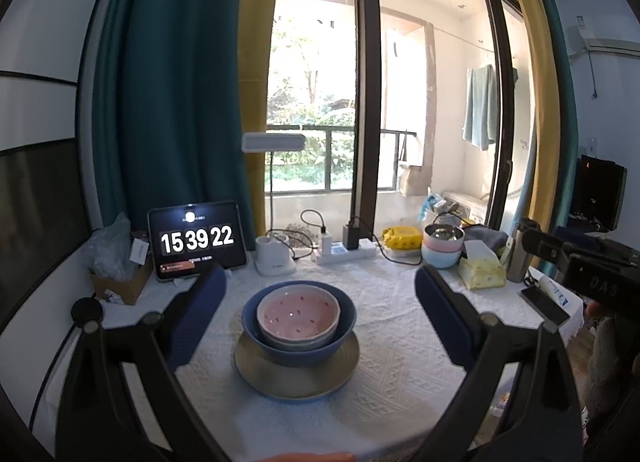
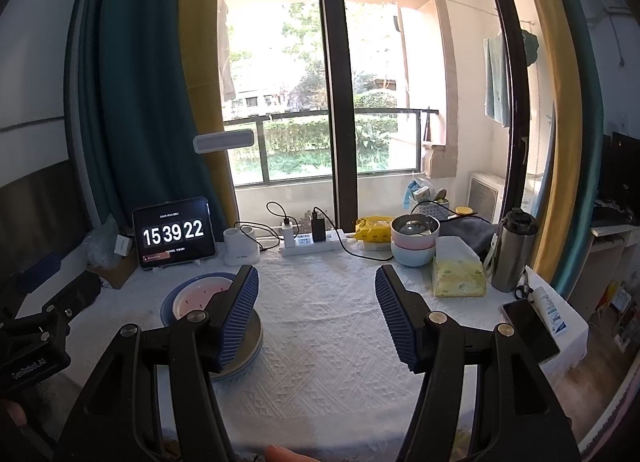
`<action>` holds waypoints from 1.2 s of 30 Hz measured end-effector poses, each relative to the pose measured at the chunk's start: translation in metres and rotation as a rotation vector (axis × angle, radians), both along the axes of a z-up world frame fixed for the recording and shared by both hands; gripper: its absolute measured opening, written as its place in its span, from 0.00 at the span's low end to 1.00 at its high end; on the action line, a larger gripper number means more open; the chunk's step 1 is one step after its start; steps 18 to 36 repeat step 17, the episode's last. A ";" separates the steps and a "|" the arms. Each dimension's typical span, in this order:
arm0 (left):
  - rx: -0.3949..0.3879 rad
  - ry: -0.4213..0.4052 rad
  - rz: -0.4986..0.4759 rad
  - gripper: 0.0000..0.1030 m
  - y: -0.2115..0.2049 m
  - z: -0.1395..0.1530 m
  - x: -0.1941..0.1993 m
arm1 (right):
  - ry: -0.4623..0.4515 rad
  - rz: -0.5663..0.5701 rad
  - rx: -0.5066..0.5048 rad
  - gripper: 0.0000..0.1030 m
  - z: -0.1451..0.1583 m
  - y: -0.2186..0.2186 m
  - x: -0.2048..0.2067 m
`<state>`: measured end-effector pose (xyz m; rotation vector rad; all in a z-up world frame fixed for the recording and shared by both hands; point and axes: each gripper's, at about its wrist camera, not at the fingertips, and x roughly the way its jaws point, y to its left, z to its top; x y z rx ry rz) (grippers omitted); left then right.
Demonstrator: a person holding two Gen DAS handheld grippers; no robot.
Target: Organize plates and bowls
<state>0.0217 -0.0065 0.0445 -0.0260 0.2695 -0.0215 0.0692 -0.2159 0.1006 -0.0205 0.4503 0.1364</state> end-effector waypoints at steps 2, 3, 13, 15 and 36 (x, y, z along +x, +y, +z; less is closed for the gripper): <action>-0.001 0.000 -0.001 0.94 0.000 0.001 -0.001 | -0.001 0.000 0.002 0.63 0.000 0.000 -0.001; 0.000 0.000 0.000 0.94 0.000 0.001 -0.001 | -0.001 0.000 0.002 0.63 0.000 0.000 -0.001; 0.000 0.006 -0.003 0.94 -0.001 0.001 0.000 | 0.000 -0.001 0.003 0.63 0.000 0.000 -0.001; -0.001 0.007 -0.005 0.94 -0.001 0.001 0.000 | 0.004 -0.003 0.004 0.63 -0.001 0.001 -0.001; 0.010 0.009 -0.009 0.94 -0.002 0.001 0.001 | 0.010 -0.003 0.007 0.63 -0.004 0.000 0.001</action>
